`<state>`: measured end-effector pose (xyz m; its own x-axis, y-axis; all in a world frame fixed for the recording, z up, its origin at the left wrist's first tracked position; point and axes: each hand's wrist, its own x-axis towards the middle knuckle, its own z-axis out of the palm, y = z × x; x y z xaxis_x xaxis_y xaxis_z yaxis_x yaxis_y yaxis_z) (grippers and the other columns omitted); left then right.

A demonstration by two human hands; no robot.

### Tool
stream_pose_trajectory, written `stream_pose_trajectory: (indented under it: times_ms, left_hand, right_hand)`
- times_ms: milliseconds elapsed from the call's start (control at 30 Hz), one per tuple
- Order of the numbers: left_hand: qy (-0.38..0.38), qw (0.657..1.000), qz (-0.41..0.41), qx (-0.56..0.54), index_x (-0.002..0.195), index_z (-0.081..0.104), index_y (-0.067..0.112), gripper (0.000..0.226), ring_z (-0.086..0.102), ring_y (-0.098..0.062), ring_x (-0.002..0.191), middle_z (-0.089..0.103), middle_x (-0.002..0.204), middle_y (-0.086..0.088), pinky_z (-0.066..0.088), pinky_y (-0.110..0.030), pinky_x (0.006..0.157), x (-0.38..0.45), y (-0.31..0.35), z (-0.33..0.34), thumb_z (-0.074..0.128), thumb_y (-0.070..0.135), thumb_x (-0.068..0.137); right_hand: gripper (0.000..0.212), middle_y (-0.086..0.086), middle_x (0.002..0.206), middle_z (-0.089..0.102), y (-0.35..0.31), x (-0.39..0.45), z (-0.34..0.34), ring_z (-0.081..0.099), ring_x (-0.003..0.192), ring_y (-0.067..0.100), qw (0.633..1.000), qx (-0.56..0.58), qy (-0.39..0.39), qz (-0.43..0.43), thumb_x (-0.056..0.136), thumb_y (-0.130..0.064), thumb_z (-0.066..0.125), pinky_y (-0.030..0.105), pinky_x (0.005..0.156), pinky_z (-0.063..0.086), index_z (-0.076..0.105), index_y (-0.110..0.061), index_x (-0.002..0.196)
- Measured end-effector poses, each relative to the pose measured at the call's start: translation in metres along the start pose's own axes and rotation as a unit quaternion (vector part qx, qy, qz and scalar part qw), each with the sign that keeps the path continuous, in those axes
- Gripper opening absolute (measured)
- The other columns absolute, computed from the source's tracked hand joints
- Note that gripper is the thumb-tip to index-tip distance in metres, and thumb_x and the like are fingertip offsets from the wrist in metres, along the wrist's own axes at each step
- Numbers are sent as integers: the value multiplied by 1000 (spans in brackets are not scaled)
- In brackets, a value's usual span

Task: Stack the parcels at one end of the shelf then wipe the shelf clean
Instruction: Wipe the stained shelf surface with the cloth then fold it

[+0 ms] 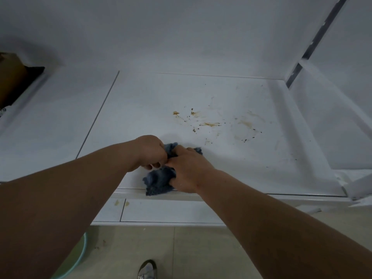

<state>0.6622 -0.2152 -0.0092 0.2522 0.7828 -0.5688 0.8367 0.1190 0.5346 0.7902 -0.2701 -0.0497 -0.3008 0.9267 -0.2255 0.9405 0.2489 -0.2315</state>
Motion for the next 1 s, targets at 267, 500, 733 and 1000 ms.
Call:
stream_pose_trajectory:
  times_ms: [267,500,733,1000]
  left_hand:
    - [-50,996,0,79,104,63,3,20,63,-19,77,67,92,-8,50,-28,67,-4,11,19,51,14,93]
    - [54,996,33,68,102,66,3,26,65,-25,85,69,101,-14,50,-31,74,0,6,24,50,22,96]
    - [195,978,38,69,102,64,8,25,60,-25,93,65,102,-9,48,-33,76,9,-8,14,42,18,95]
    - [251,968,3,-23,111,64,20,31,60,-24,102,62,114,-4,52,-40,91,14,-27,-6,47,6,88]
  right_hand:
    - [20,1,105,50,28,-30,-12,55,96,23,997,-26,-59,-40,83,-29,61,37,83,52,69,-21,99]
    - [34,4,126,50,48,-36,-11,54,106,26,985,-27,-3,168,86,-22,54,40,90,51,61,-13,119]
    - [65,-2,153,32,-3,-33,13,32,139,24,998,40,-22,-51,80,-34,59,46,112,36,45,-17,141]
    - [47,3,150,33,33,3,-8,39,131,29,989,45,0,138,89,-15,45,48,110,38,51,-13,136]
